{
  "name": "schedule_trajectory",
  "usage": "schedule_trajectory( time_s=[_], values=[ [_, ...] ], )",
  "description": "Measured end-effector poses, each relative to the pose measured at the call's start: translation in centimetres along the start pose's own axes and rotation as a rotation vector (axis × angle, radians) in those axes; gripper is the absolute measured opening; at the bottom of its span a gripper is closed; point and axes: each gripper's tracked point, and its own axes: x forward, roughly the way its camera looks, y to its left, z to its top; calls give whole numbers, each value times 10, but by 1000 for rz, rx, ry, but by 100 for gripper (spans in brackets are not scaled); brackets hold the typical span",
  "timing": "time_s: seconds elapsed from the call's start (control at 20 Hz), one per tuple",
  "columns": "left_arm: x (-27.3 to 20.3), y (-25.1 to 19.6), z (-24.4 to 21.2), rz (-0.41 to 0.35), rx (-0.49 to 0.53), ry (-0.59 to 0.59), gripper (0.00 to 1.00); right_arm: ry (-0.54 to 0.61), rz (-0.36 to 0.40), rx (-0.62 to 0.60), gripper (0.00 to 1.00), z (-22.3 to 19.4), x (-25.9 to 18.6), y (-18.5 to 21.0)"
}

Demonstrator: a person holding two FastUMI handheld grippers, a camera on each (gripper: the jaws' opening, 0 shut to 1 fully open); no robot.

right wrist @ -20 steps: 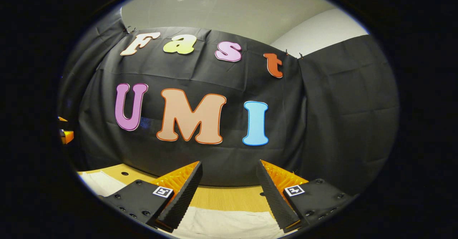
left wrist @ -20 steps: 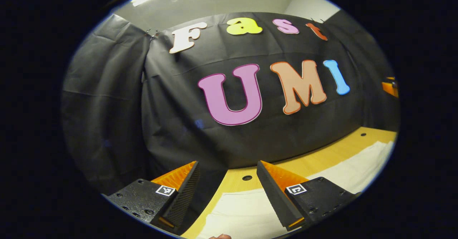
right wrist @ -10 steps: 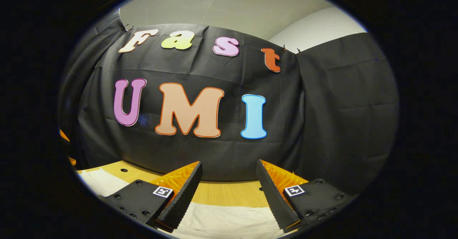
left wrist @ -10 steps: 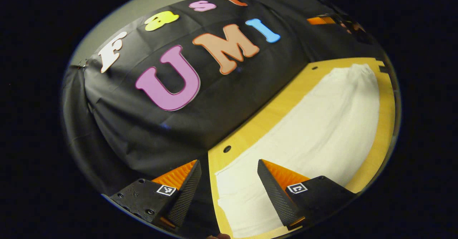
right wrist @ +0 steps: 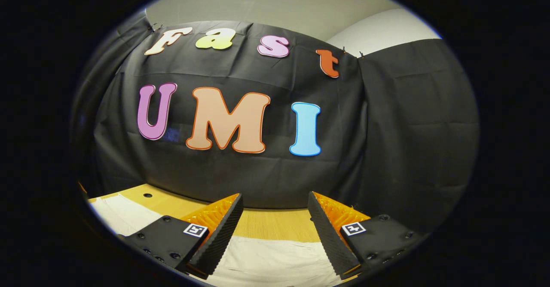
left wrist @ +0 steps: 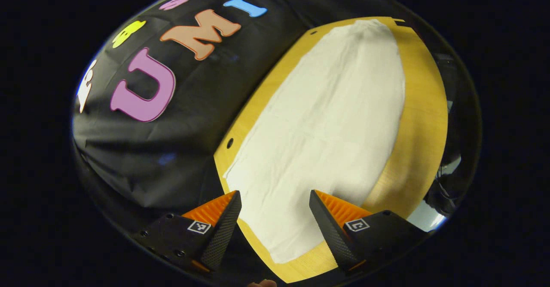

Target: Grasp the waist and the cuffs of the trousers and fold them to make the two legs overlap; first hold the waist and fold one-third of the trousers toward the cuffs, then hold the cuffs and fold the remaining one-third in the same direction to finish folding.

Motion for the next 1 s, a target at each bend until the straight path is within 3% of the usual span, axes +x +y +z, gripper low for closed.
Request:
schedule_trajectory(
  time_s=[0.4,0.55,0.9,0.95,1.0],
  values=[
    [-3,-53,-63,-194,224,177,97,48,-4,-13,97,-26,-1,-6],
    [15,-63,-63,-194,289,165,92,71,-15,-28,98,-37,-3,-12],
    [39,-36,-51,-198,317,165,87,111,-34,-65,98,-54,-8,-27],
    [44,-38,-51,-206,322,171,85,118,-32,-75,98,-56,-8,-29],
    [48,-40,-52,-212,324,175,73,123,-31,-88,98,-58,-9,-31]
  ],
)
